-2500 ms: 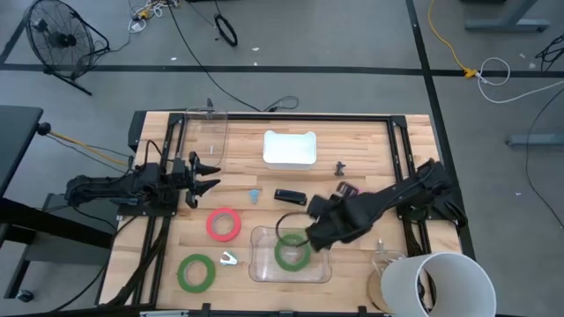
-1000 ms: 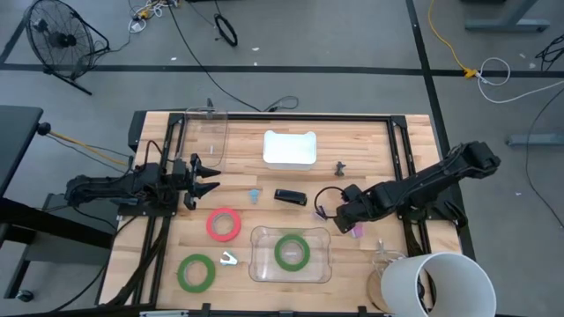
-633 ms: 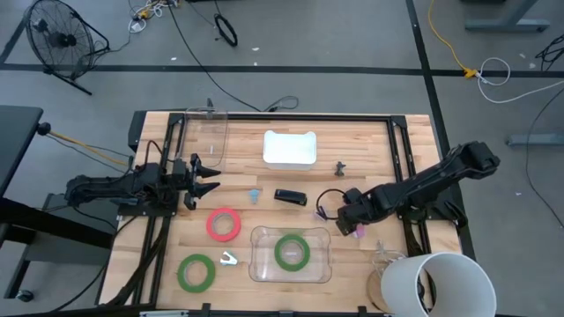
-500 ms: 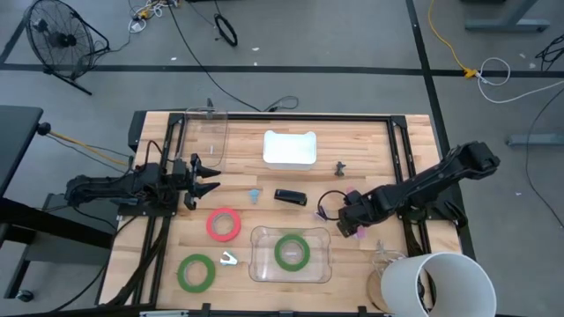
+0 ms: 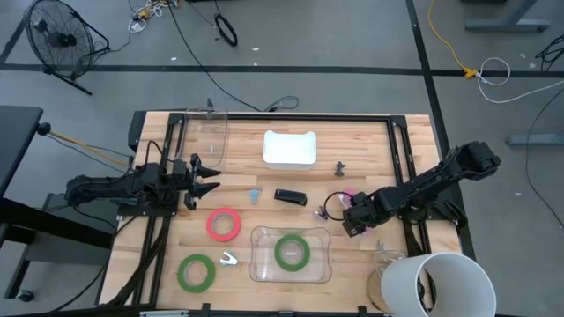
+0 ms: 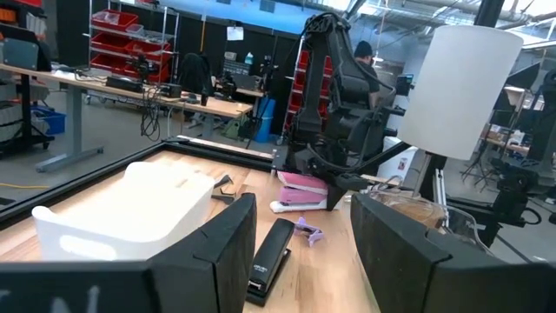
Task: Pick and place Stapler, Stapler remover, tape
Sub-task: Put the pink stapler into the top transparent bin
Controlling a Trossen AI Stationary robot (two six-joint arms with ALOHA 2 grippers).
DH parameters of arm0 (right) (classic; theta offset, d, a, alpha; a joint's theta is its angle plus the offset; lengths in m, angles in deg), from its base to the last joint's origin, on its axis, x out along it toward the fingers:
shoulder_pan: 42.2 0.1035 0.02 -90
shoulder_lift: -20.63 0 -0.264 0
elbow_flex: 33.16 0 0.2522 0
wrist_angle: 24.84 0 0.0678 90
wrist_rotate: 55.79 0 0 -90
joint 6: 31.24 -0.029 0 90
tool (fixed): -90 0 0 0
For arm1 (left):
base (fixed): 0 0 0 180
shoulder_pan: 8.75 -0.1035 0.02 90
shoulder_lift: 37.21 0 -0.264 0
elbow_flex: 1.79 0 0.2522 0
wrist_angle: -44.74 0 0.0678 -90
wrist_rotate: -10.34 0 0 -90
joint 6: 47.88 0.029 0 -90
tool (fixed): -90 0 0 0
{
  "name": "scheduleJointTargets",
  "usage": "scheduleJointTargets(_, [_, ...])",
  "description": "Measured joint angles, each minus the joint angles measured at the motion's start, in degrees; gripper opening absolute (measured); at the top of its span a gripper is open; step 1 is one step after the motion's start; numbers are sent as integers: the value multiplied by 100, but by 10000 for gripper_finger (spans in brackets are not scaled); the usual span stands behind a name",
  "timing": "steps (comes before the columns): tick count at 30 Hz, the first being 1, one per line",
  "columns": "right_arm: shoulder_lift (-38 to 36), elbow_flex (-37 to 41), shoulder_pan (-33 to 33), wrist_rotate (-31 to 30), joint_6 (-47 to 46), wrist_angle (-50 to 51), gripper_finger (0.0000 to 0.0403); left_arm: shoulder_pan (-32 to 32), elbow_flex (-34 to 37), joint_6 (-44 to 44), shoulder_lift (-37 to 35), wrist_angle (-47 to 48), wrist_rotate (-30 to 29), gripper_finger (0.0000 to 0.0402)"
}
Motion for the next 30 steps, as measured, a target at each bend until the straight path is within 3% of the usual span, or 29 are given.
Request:
scheduleJointTargets(2, [-12, -3, 0, 3, 5, -38, 145, 0, 2, 0, 0, 0, 1, 193])
scheduleJointTargets(9, [17, -107, -14, 37, 278, 83, 145, 0, 0, 0, 0, -1, 0, 193])
scheduleJointTargets(15, [21, -683, -131, 29, 758, 603, 145, 0, 2, -107, 0, -34, 56, 193])
scheduleJointTargets(24, [16, -2349, -555, -685, 1731, 1668, 145, 0, 2, -105, 2, -559, 52, 193])
scheduleJointTargets(30, [11, -3550, -908, -1421, 2891, 1411, 145, 0, 0, -106, 4, -1401, -197, 193])
